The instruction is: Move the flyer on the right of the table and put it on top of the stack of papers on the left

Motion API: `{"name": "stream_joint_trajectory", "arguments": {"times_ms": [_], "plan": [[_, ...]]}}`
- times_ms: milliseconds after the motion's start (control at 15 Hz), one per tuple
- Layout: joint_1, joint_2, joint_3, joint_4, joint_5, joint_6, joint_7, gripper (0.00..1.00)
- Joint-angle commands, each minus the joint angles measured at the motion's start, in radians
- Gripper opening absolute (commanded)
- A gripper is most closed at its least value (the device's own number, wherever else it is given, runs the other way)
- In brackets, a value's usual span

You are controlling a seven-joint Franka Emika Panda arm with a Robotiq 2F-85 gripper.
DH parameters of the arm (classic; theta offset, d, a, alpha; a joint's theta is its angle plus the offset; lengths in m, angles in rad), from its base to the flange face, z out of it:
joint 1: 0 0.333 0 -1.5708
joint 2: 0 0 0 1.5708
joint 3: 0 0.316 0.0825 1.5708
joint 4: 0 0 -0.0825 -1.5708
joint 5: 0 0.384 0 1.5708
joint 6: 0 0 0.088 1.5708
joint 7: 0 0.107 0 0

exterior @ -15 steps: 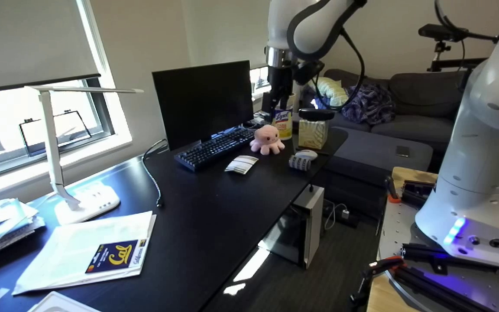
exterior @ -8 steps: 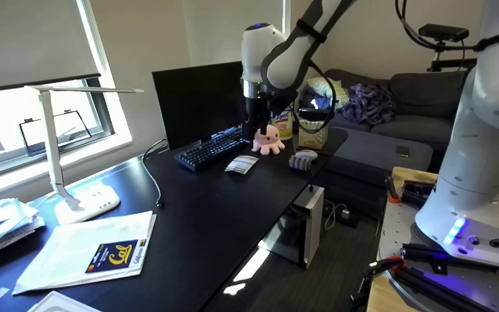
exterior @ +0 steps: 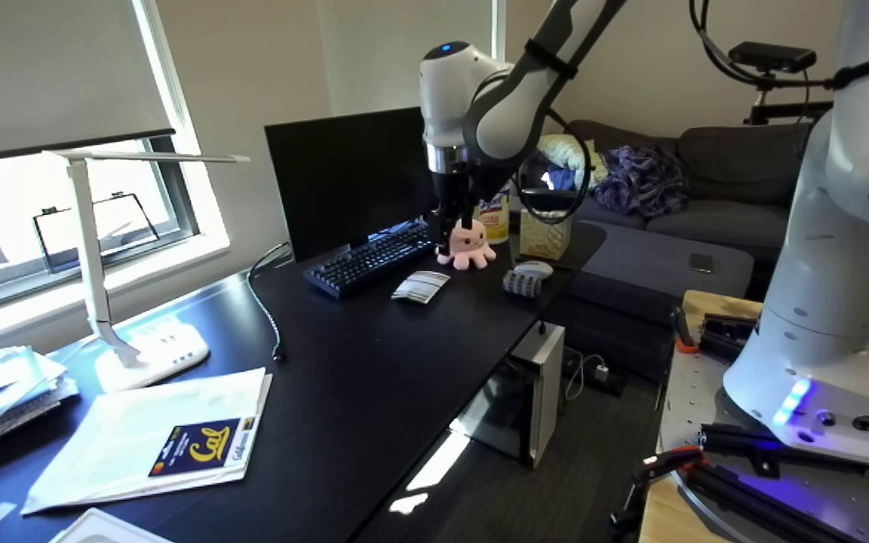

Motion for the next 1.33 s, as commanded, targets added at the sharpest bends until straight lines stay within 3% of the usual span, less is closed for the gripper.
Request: {"name": "stream_joint_trajectory", "arguments": {"times_ms": [0, 200, 667, 1267], "plan": [[0.069, 0.084, -0.012, 0.062, -0.164, -0.093, 0.153, 1.0], [0.118, 0.184, -0.003, 0.13, -0.177, -0.108, 0.162, 1.0], [0.242, 0.457, -0.108, 0.391, -0.254, -0.213, 0.274, 1.0], [0.295, 0.715, -0.16, 0.666, -0.313, -0.35, 0.279, 1.0]]}}
